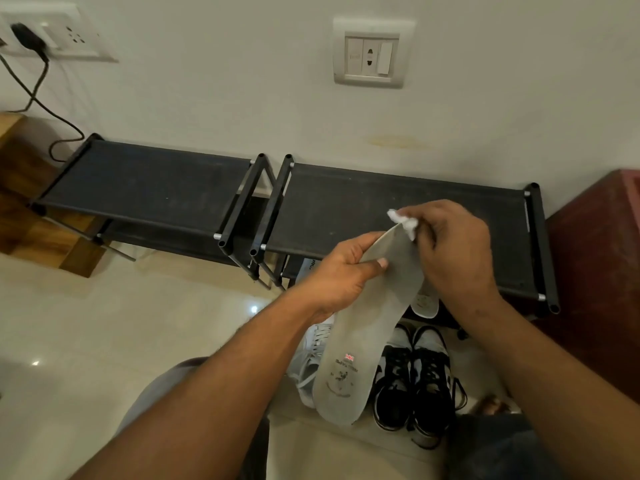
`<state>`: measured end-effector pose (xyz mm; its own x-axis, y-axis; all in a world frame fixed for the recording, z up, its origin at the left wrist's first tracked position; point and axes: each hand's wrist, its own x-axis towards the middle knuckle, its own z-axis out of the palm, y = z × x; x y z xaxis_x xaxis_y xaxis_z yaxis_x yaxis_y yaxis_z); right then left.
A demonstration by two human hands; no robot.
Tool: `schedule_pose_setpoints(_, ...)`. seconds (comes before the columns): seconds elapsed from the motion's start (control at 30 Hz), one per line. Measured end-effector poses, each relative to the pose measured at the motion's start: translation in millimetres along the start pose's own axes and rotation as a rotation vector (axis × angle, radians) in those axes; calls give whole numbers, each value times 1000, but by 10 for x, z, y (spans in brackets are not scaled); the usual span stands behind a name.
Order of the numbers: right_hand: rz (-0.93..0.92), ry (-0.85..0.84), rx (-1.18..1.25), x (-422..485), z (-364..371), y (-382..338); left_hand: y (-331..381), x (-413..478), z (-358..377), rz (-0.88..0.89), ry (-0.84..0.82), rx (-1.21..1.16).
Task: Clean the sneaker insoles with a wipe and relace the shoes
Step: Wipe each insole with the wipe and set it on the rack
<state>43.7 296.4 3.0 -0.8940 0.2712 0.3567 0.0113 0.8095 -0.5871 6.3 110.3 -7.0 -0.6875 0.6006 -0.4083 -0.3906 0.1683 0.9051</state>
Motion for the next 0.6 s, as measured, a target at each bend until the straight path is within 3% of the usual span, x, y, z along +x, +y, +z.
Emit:
schedule_pose_setpoints(0.4,-210,142,35,-75,-42,-44,15,29,-6,1,32,-97)
schedule_pose_setpoints(0.6,-160,-4,25,-128,61,-72,29,5,-9,4,16,-114)
